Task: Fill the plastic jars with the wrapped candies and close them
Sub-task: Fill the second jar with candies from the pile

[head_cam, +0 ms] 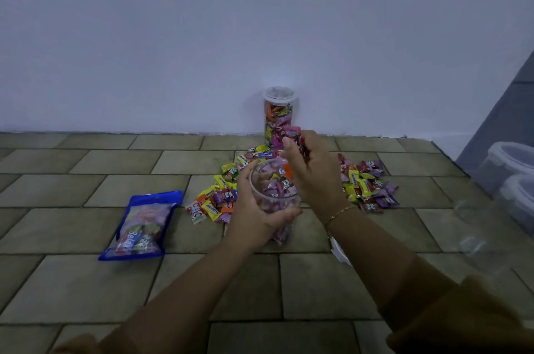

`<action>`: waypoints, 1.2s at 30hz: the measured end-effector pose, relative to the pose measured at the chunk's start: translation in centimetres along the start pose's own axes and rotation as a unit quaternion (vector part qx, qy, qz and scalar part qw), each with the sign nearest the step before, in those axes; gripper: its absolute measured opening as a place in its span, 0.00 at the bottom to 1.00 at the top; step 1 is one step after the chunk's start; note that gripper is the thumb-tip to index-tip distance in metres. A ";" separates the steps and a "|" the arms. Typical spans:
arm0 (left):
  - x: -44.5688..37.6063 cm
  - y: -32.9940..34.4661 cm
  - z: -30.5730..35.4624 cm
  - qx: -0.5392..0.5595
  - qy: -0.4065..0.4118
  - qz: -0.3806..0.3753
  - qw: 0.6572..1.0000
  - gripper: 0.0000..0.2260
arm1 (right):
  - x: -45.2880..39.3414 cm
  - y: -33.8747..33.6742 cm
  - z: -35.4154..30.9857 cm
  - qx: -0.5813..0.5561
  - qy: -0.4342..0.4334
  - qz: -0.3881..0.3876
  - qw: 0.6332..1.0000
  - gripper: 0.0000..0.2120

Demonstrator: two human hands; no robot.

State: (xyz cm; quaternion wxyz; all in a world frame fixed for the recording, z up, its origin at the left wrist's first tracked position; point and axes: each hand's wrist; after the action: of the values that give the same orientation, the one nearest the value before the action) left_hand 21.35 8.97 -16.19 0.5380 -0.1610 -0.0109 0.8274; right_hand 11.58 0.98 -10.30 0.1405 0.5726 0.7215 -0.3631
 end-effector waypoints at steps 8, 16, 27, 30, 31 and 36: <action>0.0 0.3 -0.5 0.014 -0.014 0.013 1.000 0.44 | 0.6 -0.2 0.0 -0.030 -0.038 -0.016 0.999 0.15; -0.3 1.0 -0.3 0.004 -0.001 0.020 1.000 0.44 | -0.6 -1.4 -0.5 0.104 -0.035 -0.150 0.983 0.12; -0.4 1.1 -0.2 -0.035 -0.004 0.030 0.999 0.46 | -1.0 -0.8 -2.1 -0.050 0.060 -0.116 0.990 0.09; -0.5 0.9 -0.3 -0.044 0.006 0.027 0.999 0.45 | -0.4 -0.5 -1.5 -0.074 0.065 -0.106 0.990 0.06; -0.4 1.0 -0.3 -0.047 0.005 0.028 0.998 0.43 | 0.0 -0.5 -1.3 -0.075 0.059 -0.094 0.991 0.05; -0.5 1.1 -0.3 -0.034 0.009 0.028 0.999 0.41 | 1.1 0.0 -0.6 -0.078 0.009 -0.034 0.996 0.11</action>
State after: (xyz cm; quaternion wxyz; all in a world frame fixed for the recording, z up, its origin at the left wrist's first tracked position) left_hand 20.70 7.99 -16.58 0.5087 -0.1870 -0.0299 0.8398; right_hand 11.41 2.22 -10.60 0.1660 0.5378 0.7681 -0.3052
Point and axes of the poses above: each hand's wrist, its own x-axis away from the middle knuckle, its own y-axis out of the palm, z = x × y, and after that the axes turned 5 degrees about -x, right-handed
